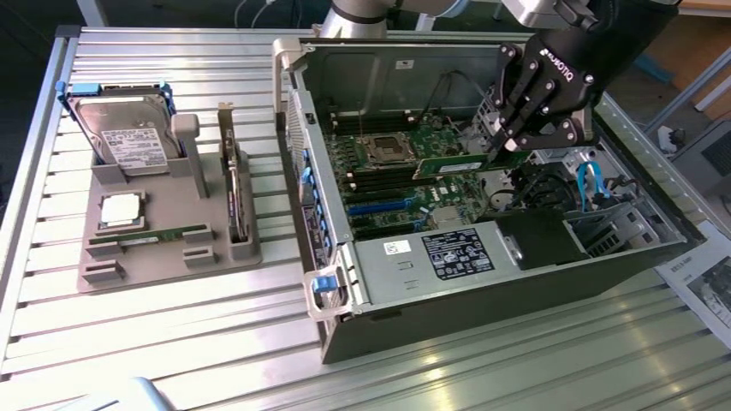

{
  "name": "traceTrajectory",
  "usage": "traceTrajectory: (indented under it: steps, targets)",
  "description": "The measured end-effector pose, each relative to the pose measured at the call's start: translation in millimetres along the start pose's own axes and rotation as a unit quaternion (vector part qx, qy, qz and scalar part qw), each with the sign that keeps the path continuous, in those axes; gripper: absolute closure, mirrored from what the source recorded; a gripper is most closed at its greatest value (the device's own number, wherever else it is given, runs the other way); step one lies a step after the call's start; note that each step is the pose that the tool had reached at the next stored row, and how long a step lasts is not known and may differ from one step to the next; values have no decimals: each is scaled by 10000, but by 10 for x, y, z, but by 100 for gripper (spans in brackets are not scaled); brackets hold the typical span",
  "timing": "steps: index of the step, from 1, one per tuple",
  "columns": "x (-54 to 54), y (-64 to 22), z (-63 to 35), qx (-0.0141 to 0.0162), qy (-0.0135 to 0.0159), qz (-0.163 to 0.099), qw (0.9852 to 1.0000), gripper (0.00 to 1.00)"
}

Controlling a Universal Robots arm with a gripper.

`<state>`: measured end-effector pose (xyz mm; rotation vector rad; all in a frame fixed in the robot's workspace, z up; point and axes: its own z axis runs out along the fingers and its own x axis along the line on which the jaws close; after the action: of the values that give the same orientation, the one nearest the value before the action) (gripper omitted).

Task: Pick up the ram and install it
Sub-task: 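Pick up the ram and move it above insertion slot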

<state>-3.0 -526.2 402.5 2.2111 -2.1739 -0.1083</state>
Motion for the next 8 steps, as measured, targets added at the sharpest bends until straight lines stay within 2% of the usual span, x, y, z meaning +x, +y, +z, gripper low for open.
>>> traceTrajectory:
  steps: [3,4,5,7,8]
  targets:
    - [0,3,0,6,0,0,10000,88]
    - [-1,9,1,22,0,0,10000,88]
    - [-2,15,1,43,1,-1,10000,88]
    - [-6,37,2,110,3,-3,9999,88]
    - [-9,53,4,162,3,-4,9999,88]
